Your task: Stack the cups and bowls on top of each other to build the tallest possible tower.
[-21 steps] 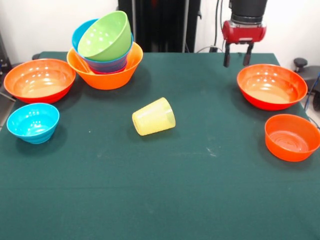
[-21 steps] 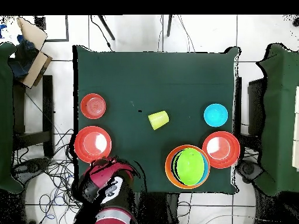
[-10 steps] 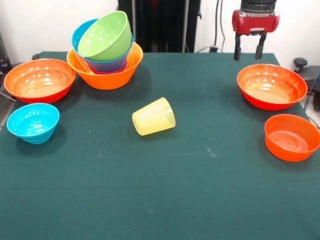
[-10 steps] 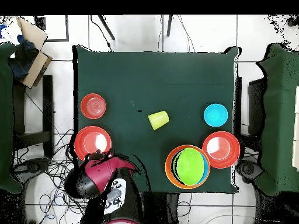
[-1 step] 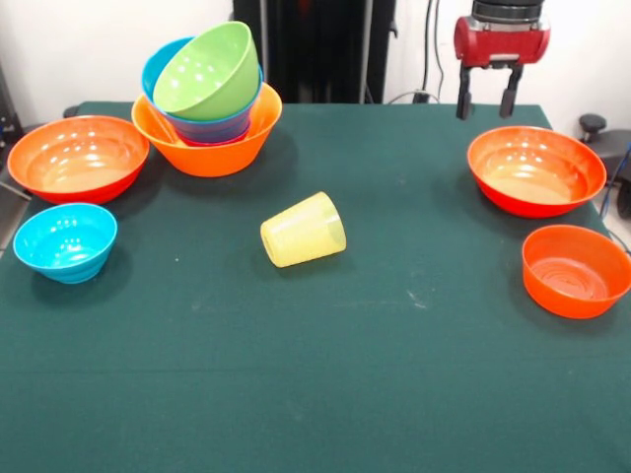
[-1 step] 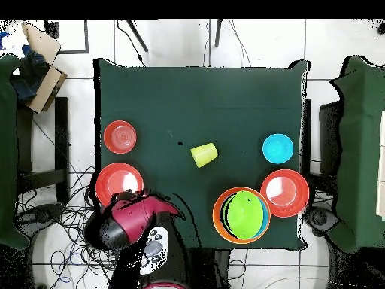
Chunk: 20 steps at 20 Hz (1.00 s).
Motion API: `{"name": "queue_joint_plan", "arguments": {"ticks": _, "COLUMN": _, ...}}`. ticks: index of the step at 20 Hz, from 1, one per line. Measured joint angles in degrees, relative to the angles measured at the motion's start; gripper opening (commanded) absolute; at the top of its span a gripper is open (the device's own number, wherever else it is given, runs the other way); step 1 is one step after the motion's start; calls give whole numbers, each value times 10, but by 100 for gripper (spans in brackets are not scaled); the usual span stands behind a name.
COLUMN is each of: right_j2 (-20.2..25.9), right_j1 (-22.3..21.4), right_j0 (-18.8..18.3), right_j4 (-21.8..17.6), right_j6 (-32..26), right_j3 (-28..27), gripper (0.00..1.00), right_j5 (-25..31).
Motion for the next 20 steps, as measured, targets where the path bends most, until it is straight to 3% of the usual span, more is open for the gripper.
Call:
{"name": "queue_joint_plan", "arguments": {"ticks": 9, "right_j2": 15, "right_j1": -14, "right_j0": -5, "right_j4": 1, "right_j6": 0, "right_j3": -2, "gripper": 100, "right_j5": 18}}
{"name": "queue_joint_plan", "arguments": {"ticks": 15, "right_j2": 37, "right_j1": -23, "right_j0": -20, "right_j4": 8, "right_j6": 0, "right_j3": -19, "gripper": 100, "right_j5": 83}}
{"name": "queue_joint_plan", "arguments": {"ticks": 20, "right_j2": 50, "right_j1": -22, "right_j0": -35, "right_j4": 8, "right_j6": 0, "right_j3": -32, "gripper": 100, "right_j5": 100}}
